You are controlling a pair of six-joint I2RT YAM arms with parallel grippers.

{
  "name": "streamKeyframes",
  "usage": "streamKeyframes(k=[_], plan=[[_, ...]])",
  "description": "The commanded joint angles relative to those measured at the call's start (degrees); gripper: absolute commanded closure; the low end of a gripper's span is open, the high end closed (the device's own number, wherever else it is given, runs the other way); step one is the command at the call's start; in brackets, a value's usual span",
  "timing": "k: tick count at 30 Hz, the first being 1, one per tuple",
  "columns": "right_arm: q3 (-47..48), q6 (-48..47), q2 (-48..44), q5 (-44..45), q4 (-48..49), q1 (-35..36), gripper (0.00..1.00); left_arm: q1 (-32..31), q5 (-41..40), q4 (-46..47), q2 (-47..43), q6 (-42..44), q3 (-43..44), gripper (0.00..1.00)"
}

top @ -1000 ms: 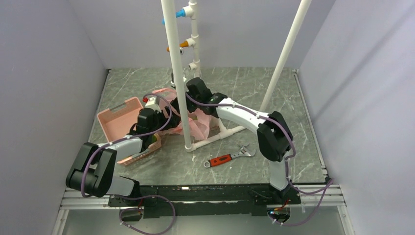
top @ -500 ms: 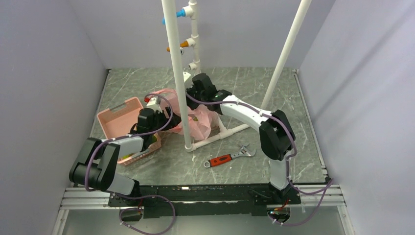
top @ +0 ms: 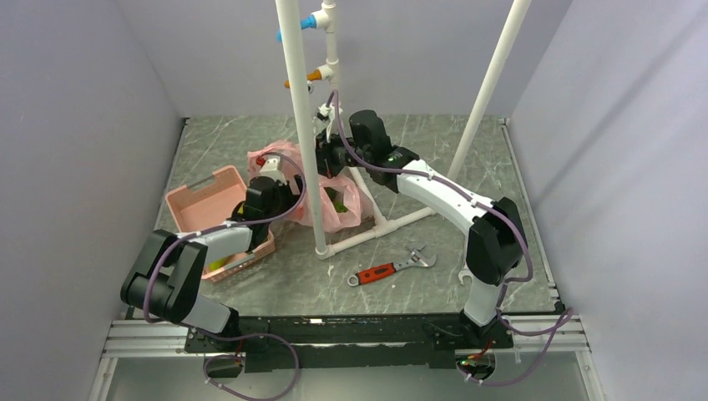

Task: Take the fake fruits out of the plastic bag
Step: Take out the fake fruit from the plastic bag.

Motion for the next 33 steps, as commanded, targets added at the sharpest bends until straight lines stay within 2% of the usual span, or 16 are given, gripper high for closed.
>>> streamKeyframes(k=[1, 8, 14, 17, 23, 27, 30, 33], plan=[[-1.8, 3.3, -2.3, -3.3, 4.0, 0.2, 1.0, -1.9, -5.2, -3.4, 2.5, 0.3, 4.2, 0.01], [-3.4, 4.9, -3.1, -5.0, 5.9, -1.6, 1.0, -4.9, -8.2, -9.6, 11.5, -3.8, 13.1, 0.01], [-7.3, 7.8, -4.9, -7.1, 9.6, -4.5, 1.0, -6.4, -10.1, -20.3, 21.6, -5.5, 26.0, 0.01], [-8.3, 8.2, -5.6, -7.7, 10.1, -5.3, 1.0, -6.4, -10.5, -23.8, 25.2, -6.7, 29.7, 0.02], [-9.9, 9.0, -6.9, -7.9, 11.3, -7.0, 1.0, -6.7, -8.4, -26.2, 28.1, -5.7, 33.3, 0.26], [-12.3, 8.5, -7.8, -7.8, 12.1, -7.9, 1.0, -6.6, -6.0, -25.7, 28.1, -3.4, 32.7, 0.36], [-15.4, 8.1, -8.5, -6.9, 13.3, -8.5, 1.0, -6.5, -3.0, -24.1, 25.1, -1.4, 31.4, 0.47], [-18.6, 7.8, -9.1, -5.8, 14.7, -8.9, 1.0, -6.5, 1.1, -22.0, 19.5, 0.2, 28.9, 0.51]])
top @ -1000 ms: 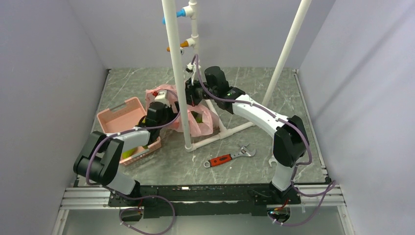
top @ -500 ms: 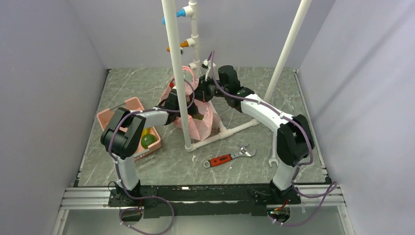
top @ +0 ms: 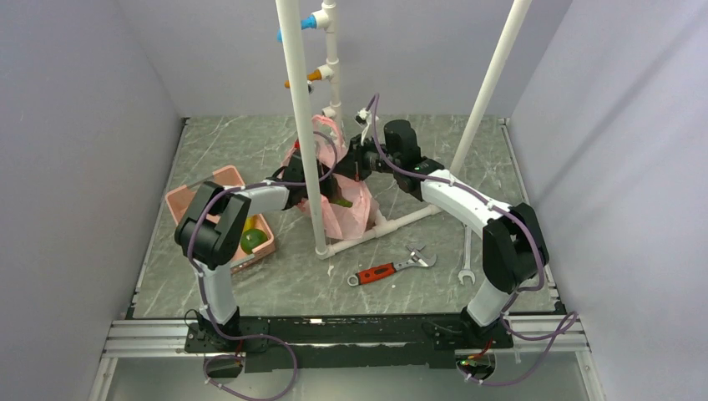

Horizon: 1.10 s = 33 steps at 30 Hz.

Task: Take the fake fruits out of the plastic bag
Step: Take out the fake fruit from the plastic bag.

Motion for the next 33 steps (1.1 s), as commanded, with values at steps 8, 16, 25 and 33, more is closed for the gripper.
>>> streamKeyframes(k=[8, 16, 25, 33], plan=[[-6.9, -1.3, -2.2, 4.8, 7.4, -0.5, 1.0, 0.1, 12.3, -0.7, -21.2, 5.9, -8.7, 0.62], [-8.3, 0.1, -3.2, 8.1, 10.2, -0.5, 1.0, 1.2, 13.2, -5.1, -33.1, 7.0, -12.6, 0.65], [-8.9, -0.4, -5.0, 8.3, 9.8, -0.6, 1.0, 7.8, 7.2, -18.8, -50.3, 9.5, -16.1, 0.66], [-9.6, -0.2, -6.7, 6.7, 8.5, -0.6, 1.0, 14.0, -8.0, -35.3, -57.5, 8.8, -15.9, 0.91]])
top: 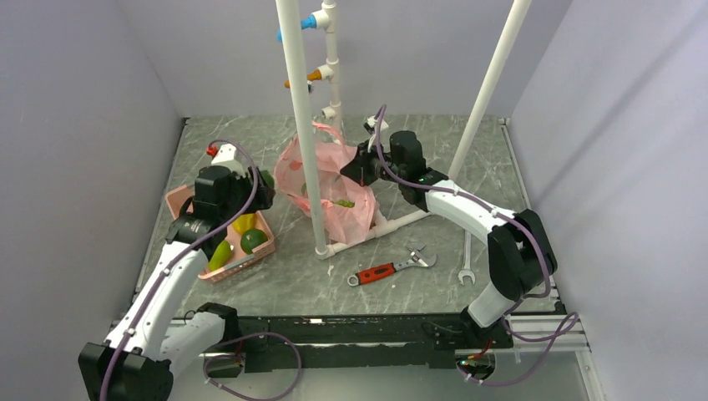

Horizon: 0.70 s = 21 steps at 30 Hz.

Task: Take the fake fruits out of the plastic bag
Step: Take out the fake fruit from the plastic bag, then place the fake fruit in the bin.

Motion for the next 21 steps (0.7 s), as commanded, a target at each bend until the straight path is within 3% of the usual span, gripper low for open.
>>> streamKeyframes(k=[1, 10, 18, 21], plan=[[-0.6, -0.1, -3.2, -1.3, 2.2, -0.2, 1.0, 1.3, -12.7, -11.5, -1.9, -0.1, 0.0, 0.91], [-1.7, -0.4, -4.3, -3.2, 2.7, -0.2, 1.0, 7.5, -17.0, -14.0, 0.5, -5.2, -2.9, 0.78], [-2.3, -1.3, -5.2, -3.5, 2.4, -0.3, 1.0, 14.2, -14.8, -15.5, 11.1, -3.7, 0.8, 0.74], [-2.7, -1.7, -5.4, -3.6, 2.6, -0.2, 1.0, 17.8, -9.7, -13.5, 13.9, -3.6, 0.6, 0.52]])
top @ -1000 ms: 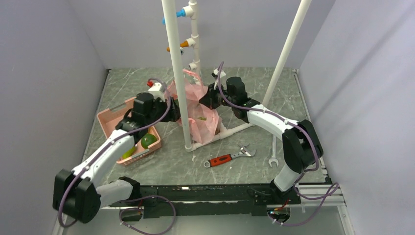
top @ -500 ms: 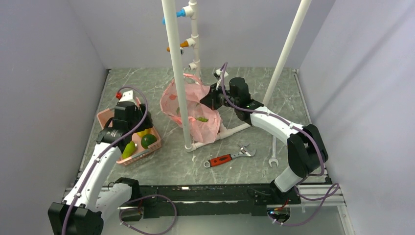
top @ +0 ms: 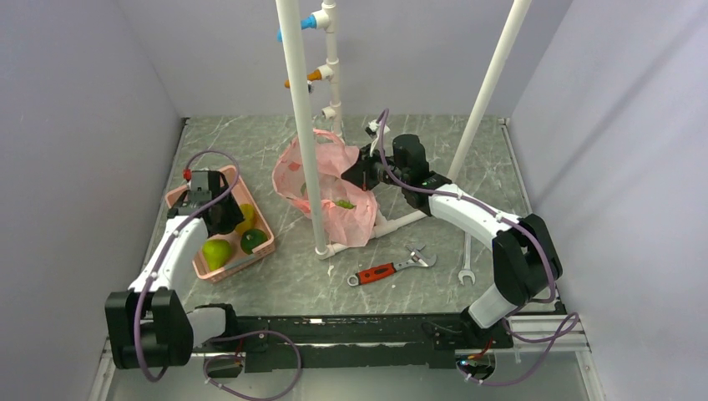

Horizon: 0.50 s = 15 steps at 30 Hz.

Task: Take the fake fruits out of the plastic bag
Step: Place the fake fruit in the bin.

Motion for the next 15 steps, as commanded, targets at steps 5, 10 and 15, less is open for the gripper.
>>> streamKeyframes(k=[5, 10, 15], plan=[[-0.5, -1.3, -3.2, -2.2, 2.5, -0.2, 1.0, 5.7, 5.5, 2.1, 2.7, -0.8, 1.6, 0.3], [-0.1, -0.3, -3.2, -3.7, 2.6, -0.2, 1.0, 5.7, 7.2, 3.8, -1.4, -0.7, -1.0, 0.02], [1.2, 0.8, -3.1, -3.9, 2.2, -0.2, 1.0, 5.7, 10.6, 4.7, -6.5, 0.2, -1.5, 0.01]])
